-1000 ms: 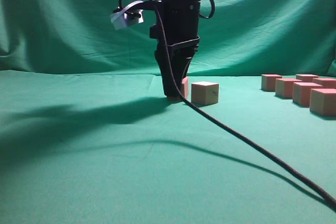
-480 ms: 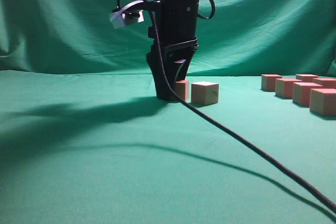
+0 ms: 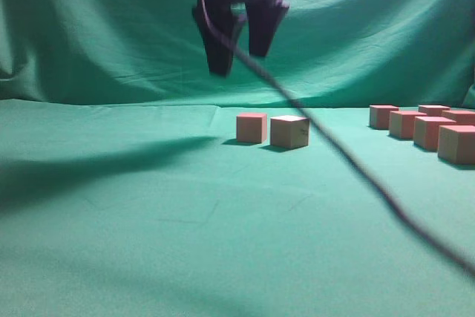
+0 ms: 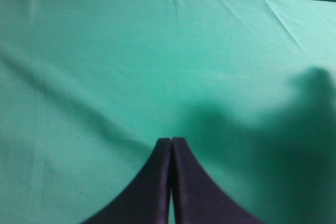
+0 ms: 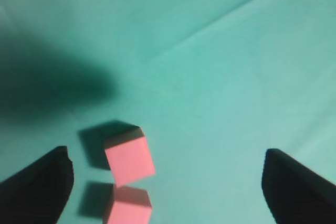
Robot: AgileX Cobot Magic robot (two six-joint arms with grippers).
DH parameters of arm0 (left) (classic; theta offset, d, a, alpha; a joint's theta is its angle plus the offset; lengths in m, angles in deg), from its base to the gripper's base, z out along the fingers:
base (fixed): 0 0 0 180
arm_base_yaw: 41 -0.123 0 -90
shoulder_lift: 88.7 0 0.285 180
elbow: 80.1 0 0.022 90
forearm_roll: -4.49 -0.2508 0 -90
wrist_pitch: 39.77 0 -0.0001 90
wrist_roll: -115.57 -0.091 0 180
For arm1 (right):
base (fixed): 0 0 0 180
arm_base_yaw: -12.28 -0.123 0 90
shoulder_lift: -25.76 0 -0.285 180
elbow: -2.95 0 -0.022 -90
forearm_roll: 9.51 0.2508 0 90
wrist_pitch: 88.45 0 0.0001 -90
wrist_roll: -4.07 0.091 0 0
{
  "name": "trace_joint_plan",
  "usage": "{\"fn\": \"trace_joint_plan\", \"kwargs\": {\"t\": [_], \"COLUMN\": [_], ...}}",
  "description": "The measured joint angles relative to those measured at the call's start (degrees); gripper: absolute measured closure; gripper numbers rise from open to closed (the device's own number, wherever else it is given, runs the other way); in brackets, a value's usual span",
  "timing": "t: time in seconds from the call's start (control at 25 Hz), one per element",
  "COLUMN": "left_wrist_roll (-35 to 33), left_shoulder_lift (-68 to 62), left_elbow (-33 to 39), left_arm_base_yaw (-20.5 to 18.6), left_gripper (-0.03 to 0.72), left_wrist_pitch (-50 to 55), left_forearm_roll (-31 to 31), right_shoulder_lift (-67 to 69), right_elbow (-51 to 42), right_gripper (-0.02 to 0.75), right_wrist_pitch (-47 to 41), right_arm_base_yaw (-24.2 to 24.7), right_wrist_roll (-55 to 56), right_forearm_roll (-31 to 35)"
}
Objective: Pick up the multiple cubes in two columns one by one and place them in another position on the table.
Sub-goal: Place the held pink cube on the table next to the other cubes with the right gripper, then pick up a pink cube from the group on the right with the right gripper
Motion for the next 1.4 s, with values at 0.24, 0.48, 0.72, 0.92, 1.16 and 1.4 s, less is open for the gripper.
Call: {"fn": "trace_joint_plan", "kwargs": {"t": [0.24, 0.48, 0.72, 0.92, 1.16, 1.4], "left_wrist_roll": [0.0, 0.0, 0.0, 0.0, 0.0, 0.0], "left_shoulder_lift": [0.0, 0.0, 0.0, 0.0, 0.0, 0.0], "left_elbow": [0.0, 0.0, 0.0, 0.0, 0.0, 0.0], "left_arm_base_yaw": [0.0, 0.0, 0.0, 0.0, 0.0, 0.0], "left_gripper": [0.688, 0.688, 0.688, 0.688, 0.688, 0.688], "left_wrist_pitch": [0.0, 0.0, 0.0, 0.0, 0.0, 0.0], "left_forearm_roll": [0.0, 0.0, 0.0, 0.0, 0.0, 0.0], "right_shoulder_lift": [-10.4, -23.2, -35.8, -43.1, -46.9, -42.7], "right_elbow": [0.5, -4.9, -24.0, -40.6, -59.1, -64.6], "right_gripper": [0.073, 0.147, 0.173, 0.173, 0.173, 0.173], "right_wrist_pitch": [-1.2, -1.7, -1.9, -1.4, 9.9, 20.3], "right_arm_base_yaw": [0.0, 0.3, 6.3, 14.3, 20.6, 20.8], "right_wrist_roll": [13.4, 21.9, 28.0, 28.4, 28.4, 28.4], "right_forearm_roll": [-4.0, -4.4, -2.6, 3.3, 8.9, 10.6]}}
